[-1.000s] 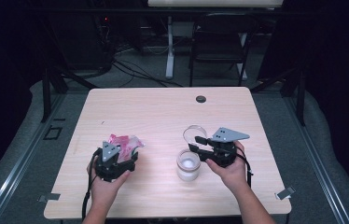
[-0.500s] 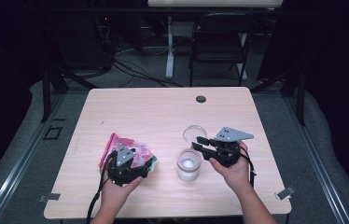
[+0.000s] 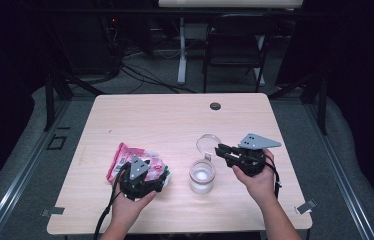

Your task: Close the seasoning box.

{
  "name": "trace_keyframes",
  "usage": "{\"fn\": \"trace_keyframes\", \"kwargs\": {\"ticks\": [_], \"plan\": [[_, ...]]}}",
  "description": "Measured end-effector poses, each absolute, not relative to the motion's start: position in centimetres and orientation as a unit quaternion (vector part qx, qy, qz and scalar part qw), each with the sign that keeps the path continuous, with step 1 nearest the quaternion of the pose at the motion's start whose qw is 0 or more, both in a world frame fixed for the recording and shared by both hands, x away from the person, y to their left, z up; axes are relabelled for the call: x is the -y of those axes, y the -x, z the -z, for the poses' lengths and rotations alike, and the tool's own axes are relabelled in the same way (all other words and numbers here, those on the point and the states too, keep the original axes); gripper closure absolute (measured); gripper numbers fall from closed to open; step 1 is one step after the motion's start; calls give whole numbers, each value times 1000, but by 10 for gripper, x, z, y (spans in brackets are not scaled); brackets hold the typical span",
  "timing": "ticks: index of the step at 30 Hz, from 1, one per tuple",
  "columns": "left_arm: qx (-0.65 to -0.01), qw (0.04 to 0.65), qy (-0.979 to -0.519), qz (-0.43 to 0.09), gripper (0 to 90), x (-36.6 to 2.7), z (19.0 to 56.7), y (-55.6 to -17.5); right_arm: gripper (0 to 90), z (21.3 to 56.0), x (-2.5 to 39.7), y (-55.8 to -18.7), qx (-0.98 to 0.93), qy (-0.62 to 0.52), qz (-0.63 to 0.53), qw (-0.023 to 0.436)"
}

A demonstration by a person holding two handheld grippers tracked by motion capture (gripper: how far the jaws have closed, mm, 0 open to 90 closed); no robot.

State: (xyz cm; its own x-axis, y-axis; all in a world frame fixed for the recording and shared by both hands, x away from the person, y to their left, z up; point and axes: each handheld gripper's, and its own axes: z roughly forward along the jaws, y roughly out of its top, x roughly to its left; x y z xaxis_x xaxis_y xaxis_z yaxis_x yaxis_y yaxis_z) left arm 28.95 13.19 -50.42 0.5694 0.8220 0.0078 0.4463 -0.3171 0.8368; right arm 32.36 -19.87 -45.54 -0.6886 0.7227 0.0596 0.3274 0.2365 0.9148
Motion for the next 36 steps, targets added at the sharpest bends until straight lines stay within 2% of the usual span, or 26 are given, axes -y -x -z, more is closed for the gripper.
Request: {"fn": "trace_keyframes", "kwargs": {"ticks": [11, 23, 36], "plan": [[-410, 420, -777, -227, 308, -134, 504, -288, 712, 464, 217, -336, -753, -379, -503, 191], [-421, 418, -770, -235, 308, -145, 503, -283, 643, 473, 211, -348, -758, -377, -502, 176], [-435, 413, -763, -240, 311, -155, 503, -280, 676, 477, 207, -357, -759, -378, -505, 163]]}}
